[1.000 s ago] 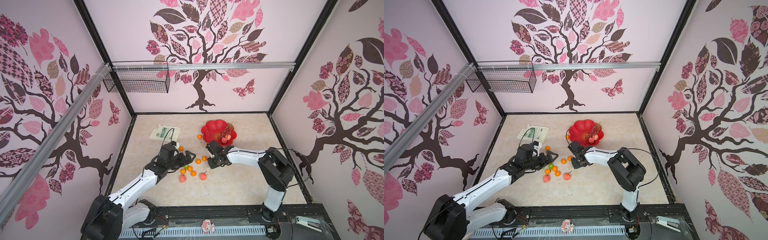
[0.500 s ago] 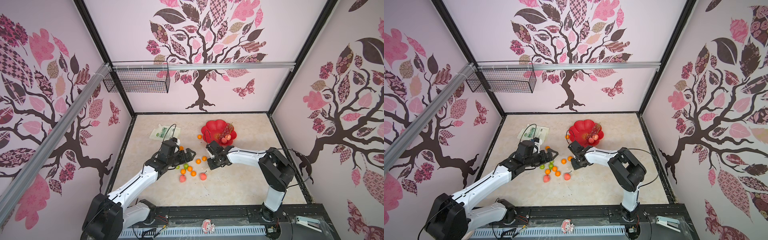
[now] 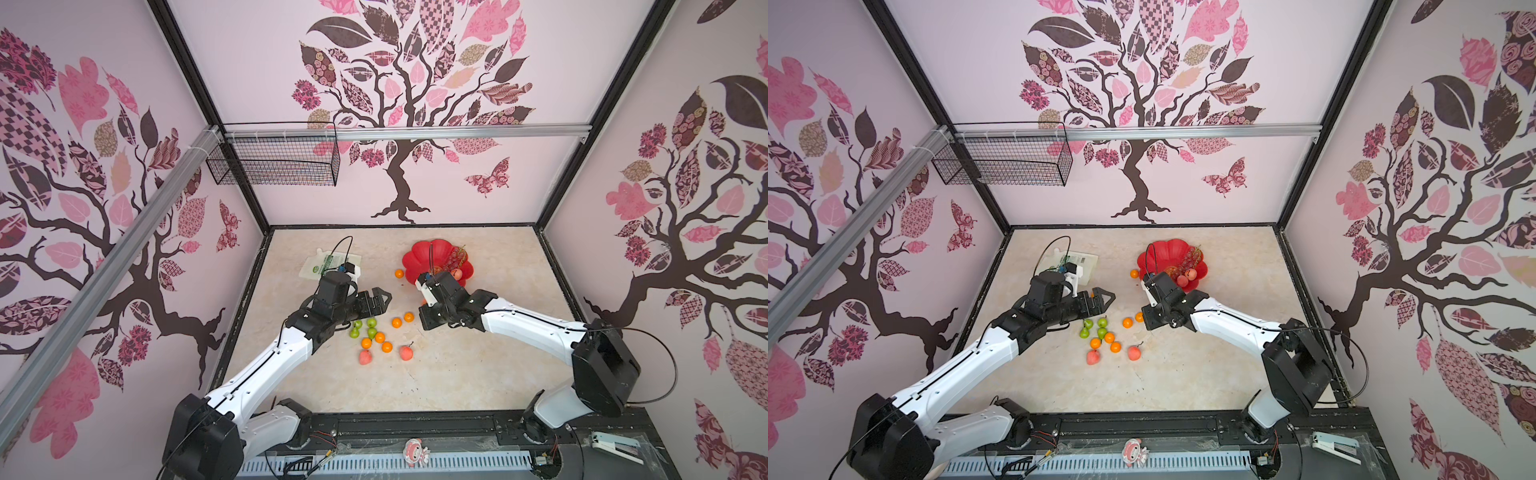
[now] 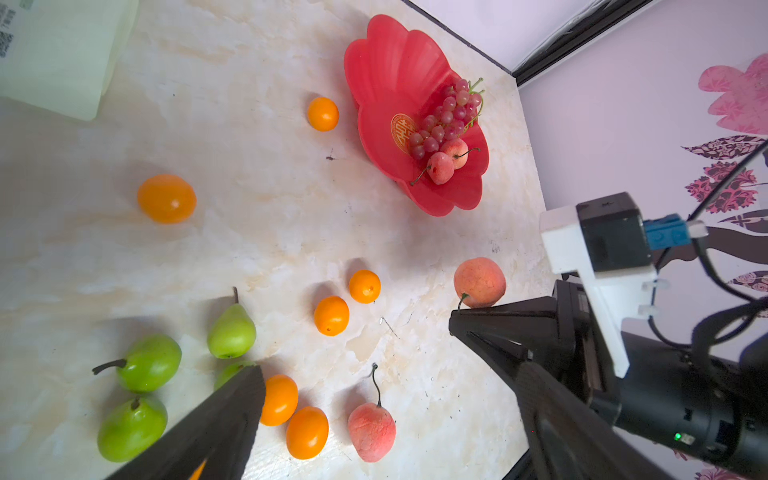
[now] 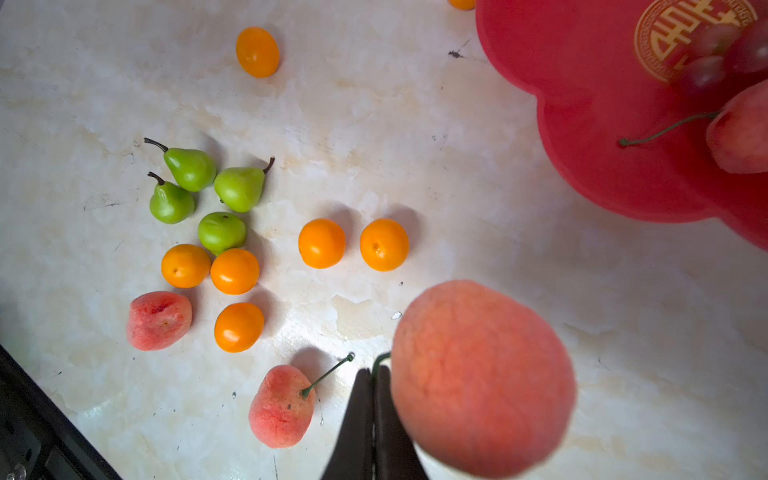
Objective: Place and organize the fake fruits in the fruit bowl
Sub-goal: 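Carry the peach over the red bowl with the right gripper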
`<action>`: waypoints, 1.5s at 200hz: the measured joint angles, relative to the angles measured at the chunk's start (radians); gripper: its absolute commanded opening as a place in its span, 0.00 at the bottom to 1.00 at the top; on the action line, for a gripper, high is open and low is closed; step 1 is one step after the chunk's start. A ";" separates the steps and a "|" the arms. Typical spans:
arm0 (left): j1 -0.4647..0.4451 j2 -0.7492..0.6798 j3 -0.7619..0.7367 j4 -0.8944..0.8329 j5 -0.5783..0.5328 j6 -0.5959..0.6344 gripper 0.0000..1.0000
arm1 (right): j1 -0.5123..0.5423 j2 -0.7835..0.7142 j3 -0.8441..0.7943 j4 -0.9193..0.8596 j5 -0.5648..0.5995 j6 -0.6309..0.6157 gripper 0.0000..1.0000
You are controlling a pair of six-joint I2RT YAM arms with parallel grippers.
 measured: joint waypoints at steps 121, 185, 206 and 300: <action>-0.055 0.385 0.369 0.010 0.048 -0.023 0.97 | -0.246 -0.027 0.062 -0.007 0.019 0.111 0.00; -0.118 0.539 0.477 0.087 0.045 -0.081 0.97 | -0.372 0.130 0.195 0.000 -0.012 0.232 0.00; -0.117 0.565 0.478 0.107 0.041 -0.091 0.97 | -0.388 0.179 0.214 -0.004 -0.028 0.269 0.00; -0.117 0.634 0.479 0.138 0.044 -0.095 0.97 | -0.426 0.337 0.282 -0.002 -0.090 0.340 0.00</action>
